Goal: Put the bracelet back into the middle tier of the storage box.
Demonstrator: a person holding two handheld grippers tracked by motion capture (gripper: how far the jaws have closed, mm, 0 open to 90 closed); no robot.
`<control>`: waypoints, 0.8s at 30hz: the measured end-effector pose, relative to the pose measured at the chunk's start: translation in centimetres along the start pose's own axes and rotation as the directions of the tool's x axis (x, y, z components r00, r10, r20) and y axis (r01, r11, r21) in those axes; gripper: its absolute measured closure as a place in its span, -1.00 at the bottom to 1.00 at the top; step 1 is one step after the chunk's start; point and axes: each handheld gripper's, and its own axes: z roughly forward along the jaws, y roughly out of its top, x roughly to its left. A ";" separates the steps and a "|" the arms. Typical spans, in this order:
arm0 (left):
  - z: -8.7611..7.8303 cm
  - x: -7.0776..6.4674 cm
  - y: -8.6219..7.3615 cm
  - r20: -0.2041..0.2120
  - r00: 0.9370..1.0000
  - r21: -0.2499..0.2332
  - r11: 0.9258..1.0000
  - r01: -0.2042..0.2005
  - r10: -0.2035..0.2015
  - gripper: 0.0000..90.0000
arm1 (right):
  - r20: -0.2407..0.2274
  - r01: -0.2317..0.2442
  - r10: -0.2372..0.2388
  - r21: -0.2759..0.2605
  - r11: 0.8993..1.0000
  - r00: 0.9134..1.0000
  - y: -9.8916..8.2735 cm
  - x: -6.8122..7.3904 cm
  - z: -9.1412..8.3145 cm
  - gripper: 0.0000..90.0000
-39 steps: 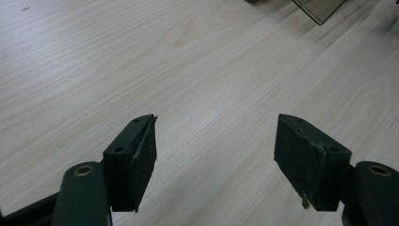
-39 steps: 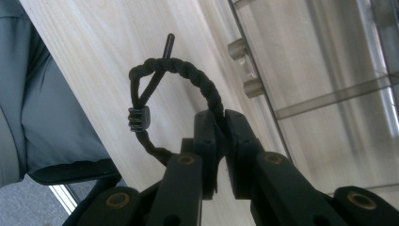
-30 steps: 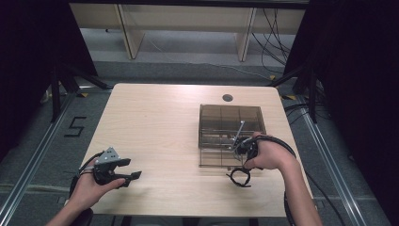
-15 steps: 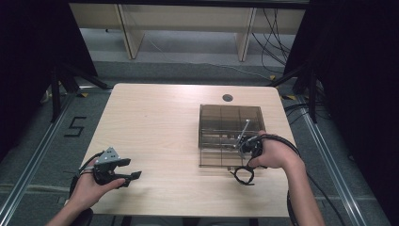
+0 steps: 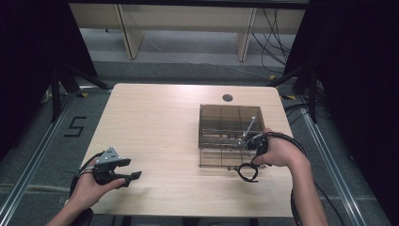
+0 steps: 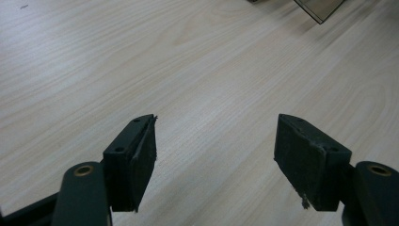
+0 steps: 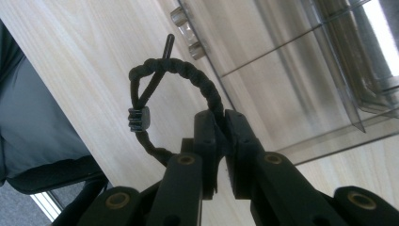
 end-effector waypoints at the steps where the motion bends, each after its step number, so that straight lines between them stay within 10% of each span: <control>1: 0.0 0.0 0.0 0.001 1.000 0.000 1.000 0.000 0.000 -0.33 | 0.008 -0.016 0.016 -0.001 1.000 1.000 -0.1 0.0 -0.1 0.88; 24: 0.0 0.0 0.0 -0.007 1.000 0.009 1.000 -0.002 0.002 -0.33 | 0.023 -0.030 0.031 -0.039 0.999 0.999 -0.4 -1.1 -1.7 0.88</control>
